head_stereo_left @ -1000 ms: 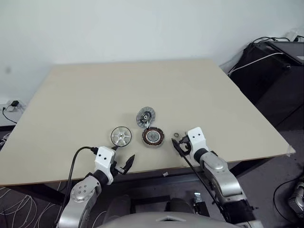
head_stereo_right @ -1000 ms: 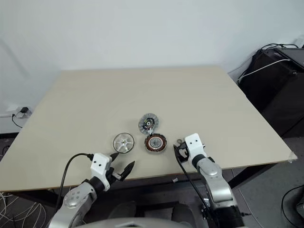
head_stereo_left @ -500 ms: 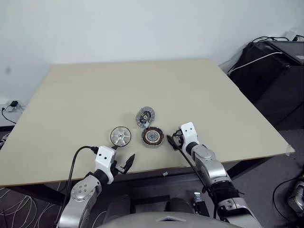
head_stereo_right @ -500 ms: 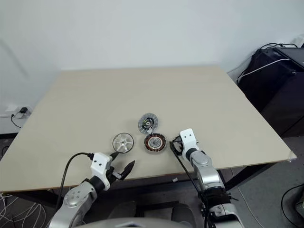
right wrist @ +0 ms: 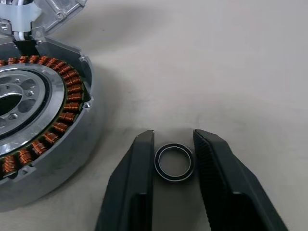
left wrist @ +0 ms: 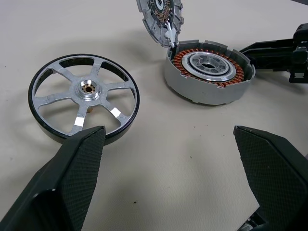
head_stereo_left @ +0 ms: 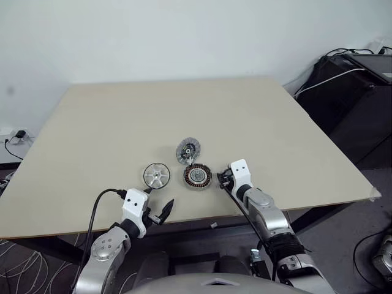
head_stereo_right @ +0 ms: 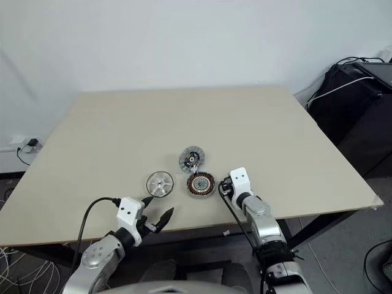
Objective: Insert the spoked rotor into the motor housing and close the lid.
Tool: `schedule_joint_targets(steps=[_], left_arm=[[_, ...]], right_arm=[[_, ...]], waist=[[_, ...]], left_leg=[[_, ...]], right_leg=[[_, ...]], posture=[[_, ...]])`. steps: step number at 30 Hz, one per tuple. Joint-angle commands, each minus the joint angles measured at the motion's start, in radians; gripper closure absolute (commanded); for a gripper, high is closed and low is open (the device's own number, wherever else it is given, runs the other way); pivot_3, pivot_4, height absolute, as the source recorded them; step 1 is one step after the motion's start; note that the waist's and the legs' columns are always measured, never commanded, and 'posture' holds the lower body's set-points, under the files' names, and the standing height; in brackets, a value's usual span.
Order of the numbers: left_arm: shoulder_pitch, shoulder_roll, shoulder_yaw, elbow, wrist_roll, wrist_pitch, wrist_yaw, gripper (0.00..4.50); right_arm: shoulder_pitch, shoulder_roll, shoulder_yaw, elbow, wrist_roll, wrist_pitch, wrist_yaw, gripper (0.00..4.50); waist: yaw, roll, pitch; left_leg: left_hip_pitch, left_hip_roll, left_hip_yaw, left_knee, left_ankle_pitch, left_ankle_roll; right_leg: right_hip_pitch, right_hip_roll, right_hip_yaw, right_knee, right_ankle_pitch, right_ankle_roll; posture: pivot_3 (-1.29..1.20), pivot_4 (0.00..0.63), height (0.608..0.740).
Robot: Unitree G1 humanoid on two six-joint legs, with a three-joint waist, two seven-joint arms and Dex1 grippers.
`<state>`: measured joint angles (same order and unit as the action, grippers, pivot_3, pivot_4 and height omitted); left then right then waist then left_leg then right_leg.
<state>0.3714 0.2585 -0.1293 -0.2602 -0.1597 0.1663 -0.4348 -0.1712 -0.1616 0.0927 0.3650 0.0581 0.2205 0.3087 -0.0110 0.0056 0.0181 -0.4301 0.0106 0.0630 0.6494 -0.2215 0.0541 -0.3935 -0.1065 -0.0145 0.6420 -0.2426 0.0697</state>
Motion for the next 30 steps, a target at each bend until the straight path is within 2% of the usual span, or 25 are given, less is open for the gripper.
schedule_joint_targets(steps=[1, 7, 13, 20, 30], left_arm=[[-0.012, 0.0, -0.002, -0.055, -0.001, -0.003, 0.006, 0.0], [-0.017, -0.001, -0.005, -0.056, -0.001, 0.003, 0.006, 0.0], [-0.022, -0.003, -0.009, -0.054, -0.001, 0.006, 0.005, 0.0], [-0.018, -0.005, -0.011, -0.063, -0.001, 0.012, 0.008, 0.0], [0.013, -0.004, -0.008, -0.08, -0.003, 0.013, 0.023, 0.0]], right_arm=[[0.027, -0.006, -0.017, -0.069, 0.009, 0.008, 0.005, 3.14], [0.048, -0.008, -0.011, -0.27, 0.024, 0.035, 0.008, 3.14], [0.054, 0.005, 0.073, -0.408, 0.011, 0.083, 0.049, 3.14], [0.026, 0.036, 0.147, -0.381, -0.014, 0.089, 0.063, 3.14], [0.028, -0.024, 0.023, -0.309, -0.013, 0.068, 0.015, 3.14]], waist=[[0.0, 0.0, 0.0], [-0.003, 0.002, 0.001], [-0.003, 0.002, 0.001], [-0.002, 0.001, 0.001], [-0.001, 0.001, 0.001]], left_leg=[[0.0, 0.0, 0.0, 0.0, 0.0, 0.0], [-0.001, 0.0, 0.0, 0.0, 0.0, 0.0], [-0.001, 0.001, 0.0, -0.001, 0.0, 0.0], [-0.001, 0.001, 0.0, 0.0, 0.0, 0.0], [-0.001, 0.0, 0.0, -0.001, 0.0, 0.0]], right_leg=[[0.0, 0.0, 0.0, 0.0, 0.0, 0.0], [-0.001, 0.0, 0.001, -0.001, 0.0, 0.0], [-0.001, 0.001, 0.0, 0.0, 0.0, 0.0], [-0.002, 0.001, 0.0, 0.0, 0.0, 0.0], [-0.002, 0.0, 0.0, 0.0, 0.0, 0.0]], posture=[[0.0, 0.0, 0.74], [0.0, 0.0, 0.74], [0.0, 0.0, 0.74], [0.0, 0.0, 0.74], [0.0, 0.0, 0.74]])
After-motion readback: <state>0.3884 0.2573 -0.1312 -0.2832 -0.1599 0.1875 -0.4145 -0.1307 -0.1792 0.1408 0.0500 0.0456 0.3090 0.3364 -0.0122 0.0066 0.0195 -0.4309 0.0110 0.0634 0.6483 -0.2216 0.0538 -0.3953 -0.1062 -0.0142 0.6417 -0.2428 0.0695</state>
